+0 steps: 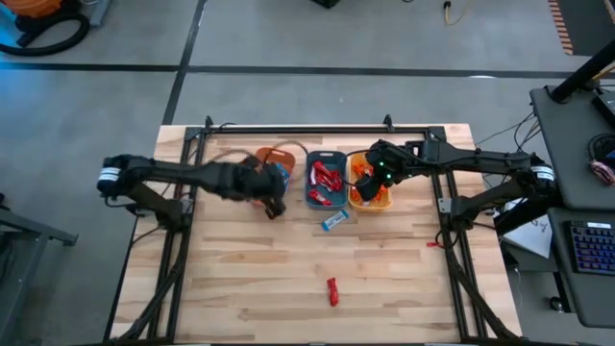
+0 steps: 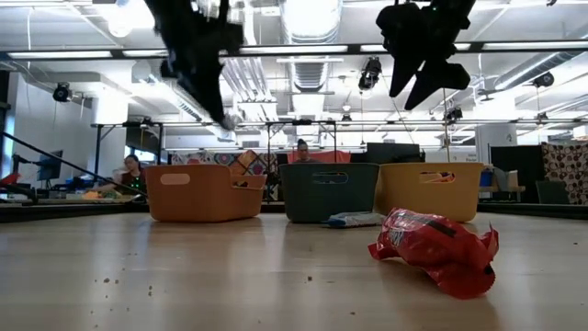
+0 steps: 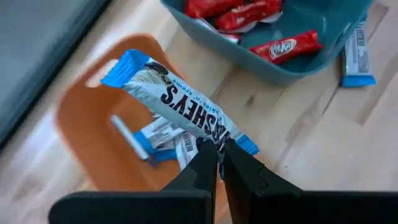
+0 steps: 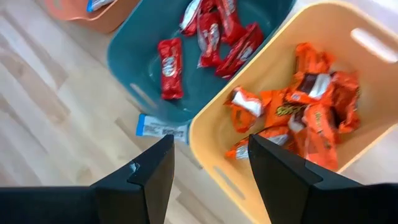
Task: Sort candy
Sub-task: Put the white chocolate bar into the orange bin, then put the red chocolate bar into the blue bin
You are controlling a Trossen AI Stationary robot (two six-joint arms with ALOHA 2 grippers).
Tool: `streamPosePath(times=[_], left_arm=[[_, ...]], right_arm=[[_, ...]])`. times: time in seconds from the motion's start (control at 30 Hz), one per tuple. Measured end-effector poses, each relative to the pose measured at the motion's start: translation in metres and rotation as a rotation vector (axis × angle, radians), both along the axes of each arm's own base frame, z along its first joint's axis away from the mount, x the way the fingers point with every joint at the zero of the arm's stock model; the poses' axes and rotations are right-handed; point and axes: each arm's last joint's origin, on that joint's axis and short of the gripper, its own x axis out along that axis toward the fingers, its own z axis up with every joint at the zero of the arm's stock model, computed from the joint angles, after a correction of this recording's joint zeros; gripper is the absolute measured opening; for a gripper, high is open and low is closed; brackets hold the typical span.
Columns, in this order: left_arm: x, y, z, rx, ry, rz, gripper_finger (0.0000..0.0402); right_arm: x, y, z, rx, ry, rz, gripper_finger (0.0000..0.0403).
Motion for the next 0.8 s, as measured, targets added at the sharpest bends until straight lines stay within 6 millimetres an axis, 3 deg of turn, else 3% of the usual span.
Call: streamPosePath(times=[0.17,0.33,0.53,0.7,0.8], left_arm=[[-0.020,0.041,-0.025,-0.061,-0.017,0.027,0.0001],[-0.032,0.061,-0.038,-0.083,0.004,0.039,0.0001],[-0.033,0.065,-0.039,-0.082,0.007,0.046,0.0014],[-0.031,0.063,-0.035,-0.132,-0.012,0.013,0.0068],[-0.030,0.062,-0.032,-0.174,-0.013,-0.044,0.0102]], right_arm=[[0.002,0.011,0.002,0.034,-0.011,0.011,0.0196],[0.005,0.021,0.013,0.100,-0.053,0.043,0.0196],[0.010,0.037,0.043,0.162,-0.152,0.092,0.0196],[0.008,0.057,0.075,0.223,-0.226,0.101,0.0196],[0.006,0.079,0.092,0.310,-0.254,0.100,0.0196]])
